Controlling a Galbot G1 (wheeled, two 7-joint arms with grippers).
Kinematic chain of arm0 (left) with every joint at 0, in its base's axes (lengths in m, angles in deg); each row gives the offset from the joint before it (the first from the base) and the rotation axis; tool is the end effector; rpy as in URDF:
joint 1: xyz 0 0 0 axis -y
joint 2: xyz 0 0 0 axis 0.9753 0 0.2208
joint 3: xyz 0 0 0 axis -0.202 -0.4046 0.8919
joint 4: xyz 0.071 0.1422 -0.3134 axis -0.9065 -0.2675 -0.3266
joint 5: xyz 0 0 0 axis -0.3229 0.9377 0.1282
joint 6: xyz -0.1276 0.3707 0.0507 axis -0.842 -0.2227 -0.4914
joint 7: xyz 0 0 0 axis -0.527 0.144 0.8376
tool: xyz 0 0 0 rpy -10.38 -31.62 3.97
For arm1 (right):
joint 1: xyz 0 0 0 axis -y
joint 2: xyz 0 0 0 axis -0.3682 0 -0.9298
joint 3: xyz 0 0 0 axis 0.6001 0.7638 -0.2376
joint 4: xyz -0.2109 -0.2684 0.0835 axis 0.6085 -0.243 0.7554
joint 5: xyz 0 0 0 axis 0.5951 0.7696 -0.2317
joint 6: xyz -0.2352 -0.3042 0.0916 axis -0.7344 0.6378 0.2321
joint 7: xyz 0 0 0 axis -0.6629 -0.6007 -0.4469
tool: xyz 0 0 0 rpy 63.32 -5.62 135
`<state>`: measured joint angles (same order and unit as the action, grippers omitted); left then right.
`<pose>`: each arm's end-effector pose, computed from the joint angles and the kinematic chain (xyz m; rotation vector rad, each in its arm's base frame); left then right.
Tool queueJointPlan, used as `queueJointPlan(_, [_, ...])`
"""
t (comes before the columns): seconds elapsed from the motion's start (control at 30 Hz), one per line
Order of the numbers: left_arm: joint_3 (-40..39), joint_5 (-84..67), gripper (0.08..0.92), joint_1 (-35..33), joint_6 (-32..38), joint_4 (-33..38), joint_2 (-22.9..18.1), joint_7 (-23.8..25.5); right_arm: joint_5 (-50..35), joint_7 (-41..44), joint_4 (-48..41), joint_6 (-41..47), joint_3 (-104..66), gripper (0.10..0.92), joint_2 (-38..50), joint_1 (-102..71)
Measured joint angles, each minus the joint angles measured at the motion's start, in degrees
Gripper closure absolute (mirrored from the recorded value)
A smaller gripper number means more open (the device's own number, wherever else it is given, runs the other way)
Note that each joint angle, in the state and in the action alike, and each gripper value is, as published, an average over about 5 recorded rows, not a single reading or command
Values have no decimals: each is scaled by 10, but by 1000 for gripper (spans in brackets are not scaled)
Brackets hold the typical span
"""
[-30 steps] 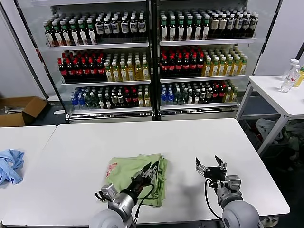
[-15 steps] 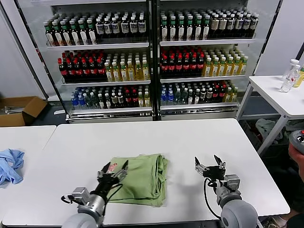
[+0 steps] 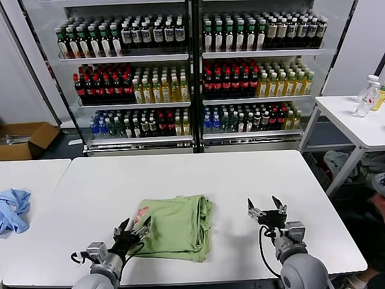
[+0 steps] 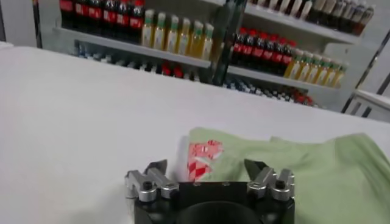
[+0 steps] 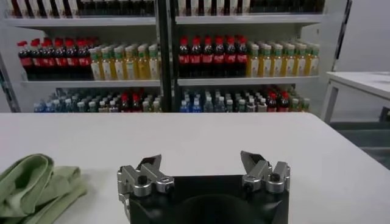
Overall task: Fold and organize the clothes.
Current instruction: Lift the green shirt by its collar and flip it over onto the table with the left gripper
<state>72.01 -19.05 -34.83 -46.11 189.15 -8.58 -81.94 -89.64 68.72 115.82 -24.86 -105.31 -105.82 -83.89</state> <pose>0.2653 0.0498 -0.3298 -0.1745 -2.6821 0.3351 0.2914 -0.0343 -0.2650 0.1175 -2.8255 0.0295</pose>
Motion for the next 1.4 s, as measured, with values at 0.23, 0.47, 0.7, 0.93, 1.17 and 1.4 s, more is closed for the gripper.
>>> queueJointPlan(0.23, [3, -40, 485, 3, -10, -4, -4, 13, 1, -1, 3, 0, 0, 203, -3, -1])
queueJointPlan(0.47, [14, -87, 684, 11, -20, -19, -10, 15, 2, -1, 4, 1, 0, 203, -6, -2])
queueJointPlan(0.7, [28, -154, 869, 16, -34, -29, -17, 17, 1, -2, 4, 1, -1, 203, -5, 0])
queueJointPlan(0.93, [49, -243, 893, 18, -49, -24, -20, 13, -3, -2, 4, 1, 0, 203, 1, 5])
queueJointPlan(1.17, [105, -317, 893, 20, -61, -12, -8, 6, -7, -2, 2, 1, 0, 203, 2, 11])
queueJointPlan(1.4, [203, -347, 893, 24, -66, 6, 21, -3, -9, -2, -3, 0, 9, 203, -1, 21])
